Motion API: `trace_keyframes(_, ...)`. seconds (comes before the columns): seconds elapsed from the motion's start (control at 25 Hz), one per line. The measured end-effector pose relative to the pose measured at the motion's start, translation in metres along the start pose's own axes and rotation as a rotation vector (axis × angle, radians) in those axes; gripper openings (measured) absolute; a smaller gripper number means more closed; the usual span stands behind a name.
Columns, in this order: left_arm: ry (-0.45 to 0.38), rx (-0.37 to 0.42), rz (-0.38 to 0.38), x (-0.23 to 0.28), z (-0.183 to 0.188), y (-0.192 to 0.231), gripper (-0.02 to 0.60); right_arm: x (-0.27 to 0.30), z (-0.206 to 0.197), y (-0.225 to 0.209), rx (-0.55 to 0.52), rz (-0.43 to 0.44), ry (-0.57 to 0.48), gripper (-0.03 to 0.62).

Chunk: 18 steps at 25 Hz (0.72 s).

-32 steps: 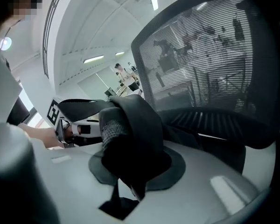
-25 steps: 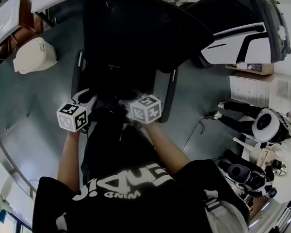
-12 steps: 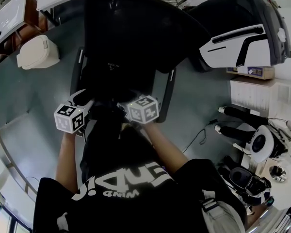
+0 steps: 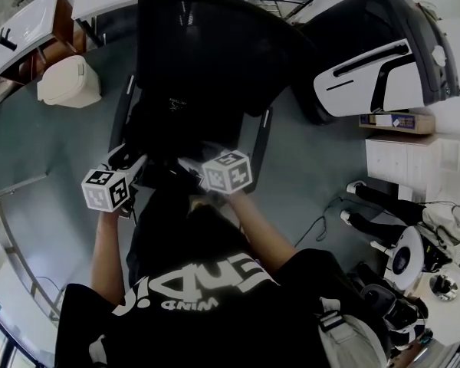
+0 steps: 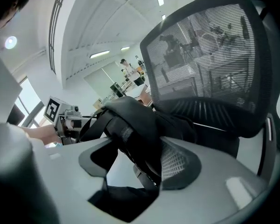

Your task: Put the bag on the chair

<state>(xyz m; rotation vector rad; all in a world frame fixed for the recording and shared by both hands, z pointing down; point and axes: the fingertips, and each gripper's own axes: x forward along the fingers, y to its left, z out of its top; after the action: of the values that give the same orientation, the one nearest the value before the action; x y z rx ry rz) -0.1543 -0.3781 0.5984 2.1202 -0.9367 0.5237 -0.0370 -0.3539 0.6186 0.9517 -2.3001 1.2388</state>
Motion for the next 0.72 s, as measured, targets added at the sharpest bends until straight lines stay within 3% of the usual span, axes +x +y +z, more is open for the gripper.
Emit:
trace_keyframes(0.24,-0.125,-0.064,0.005,-0.033,-0.004,-0.031,0.278,-0.033,-0.016,0.014,-0.032,0.015,-0.054,0.264)
trace_keyframes(0.6,-0.206,-0.013,0.006,-0.075,-0.044,-0.099,0.275,-0.099,-0.052,0.042,-0.068,0.058,-0.15,0.255)
trace_keyframes(0.72,-0.22,0.001,0.0,-0.082,-0.065,-0.127,0.26,-0.117,-0.07,0.051,-0.092,0.077,-0.165,0.224)
